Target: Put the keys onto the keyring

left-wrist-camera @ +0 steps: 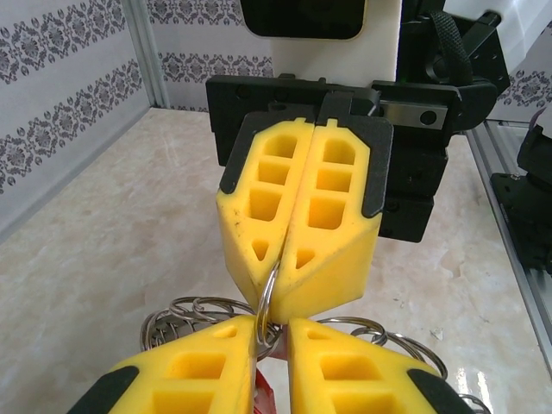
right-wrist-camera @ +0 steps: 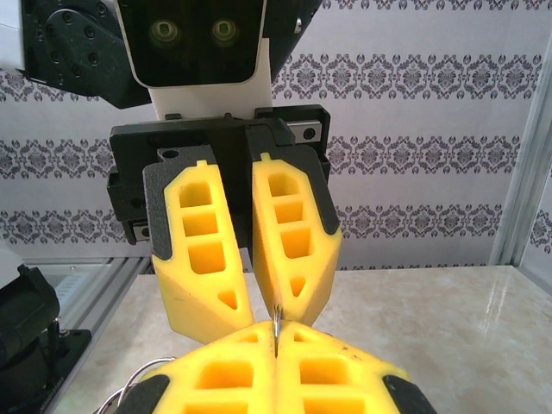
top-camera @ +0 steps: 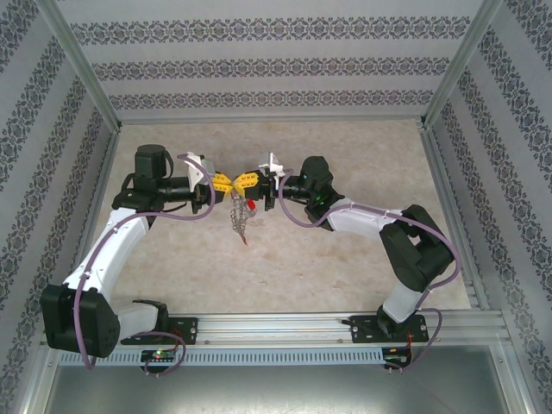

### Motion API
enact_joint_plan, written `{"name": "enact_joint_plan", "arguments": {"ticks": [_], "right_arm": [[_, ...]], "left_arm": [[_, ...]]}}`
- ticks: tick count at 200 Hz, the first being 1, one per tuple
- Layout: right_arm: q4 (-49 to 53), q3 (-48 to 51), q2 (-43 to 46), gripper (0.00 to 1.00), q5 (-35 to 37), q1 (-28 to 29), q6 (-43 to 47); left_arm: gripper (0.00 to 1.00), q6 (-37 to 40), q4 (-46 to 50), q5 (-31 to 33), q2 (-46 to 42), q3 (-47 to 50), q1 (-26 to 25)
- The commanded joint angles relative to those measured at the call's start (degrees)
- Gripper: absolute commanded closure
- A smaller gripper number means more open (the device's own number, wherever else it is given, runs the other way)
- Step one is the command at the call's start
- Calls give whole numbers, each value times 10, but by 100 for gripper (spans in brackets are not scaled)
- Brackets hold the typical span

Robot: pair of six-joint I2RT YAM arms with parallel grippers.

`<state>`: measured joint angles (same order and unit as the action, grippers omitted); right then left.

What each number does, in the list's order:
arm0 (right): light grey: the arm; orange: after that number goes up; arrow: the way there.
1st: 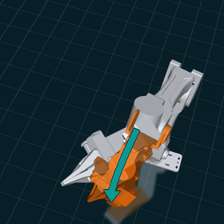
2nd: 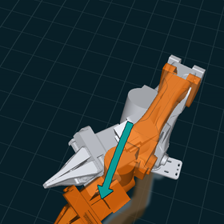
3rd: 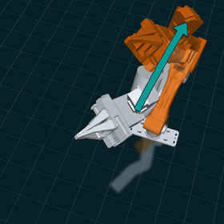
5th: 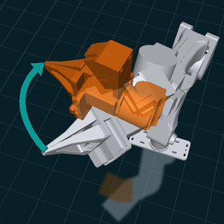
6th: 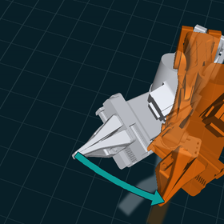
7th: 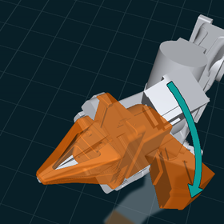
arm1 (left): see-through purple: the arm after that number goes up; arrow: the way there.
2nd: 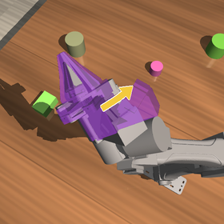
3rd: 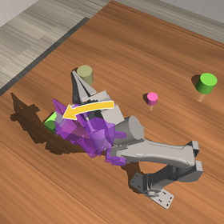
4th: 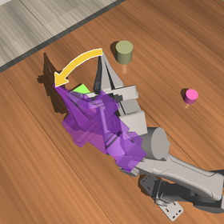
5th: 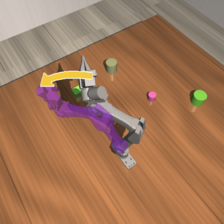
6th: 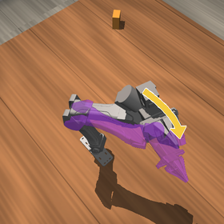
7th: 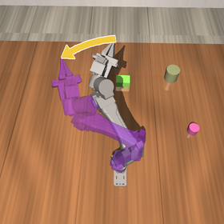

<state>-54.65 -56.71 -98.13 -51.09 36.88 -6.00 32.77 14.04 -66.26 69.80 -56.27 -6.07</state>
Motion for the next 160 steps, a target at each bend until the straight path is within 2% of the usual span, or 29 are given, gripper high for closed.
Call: {"name": "enact_joint_plan", "arguments": {"ticks": [1, 35, 60, 84, 100, 107, 123, 136, 160], "right_arm": [[-36, -14, 19, 100, -12, 4, 19], [-26, -16, 17, 100, -10, 10, 29], [-20, -14, 16, 100, -9, 10, 36], [-8, -8, 16, 100, -11, 11, 53], [22, -2, 22, 100, -18, 8, 83], [47, 0, 26, 100, -26, 4, 104], [116, 8, 40, 86, -27, -10, 165], [215, 8, 54, 77, -26, -17, 236], [405, -11, 70, 72, -3, -16, 380]], "left_arm": [[83, 12, 26, -32, 9, -8, -10], [87, 17, 39, -31, 14, -13, -14], [100, 19, 46, -31, 16, -23, -15], [100, 20, 48, -31, 16, -25, -15], [100, 18, 49, -5, 12, -23, -15], [100, 19, 46, 11, 7, -20, -15], [100, 24, 42, 52, -9, -11, -16], [100, 46, 58, 84, -20, -10, -20], [100, 121, 136, 134, -21, -27, -36]]}}
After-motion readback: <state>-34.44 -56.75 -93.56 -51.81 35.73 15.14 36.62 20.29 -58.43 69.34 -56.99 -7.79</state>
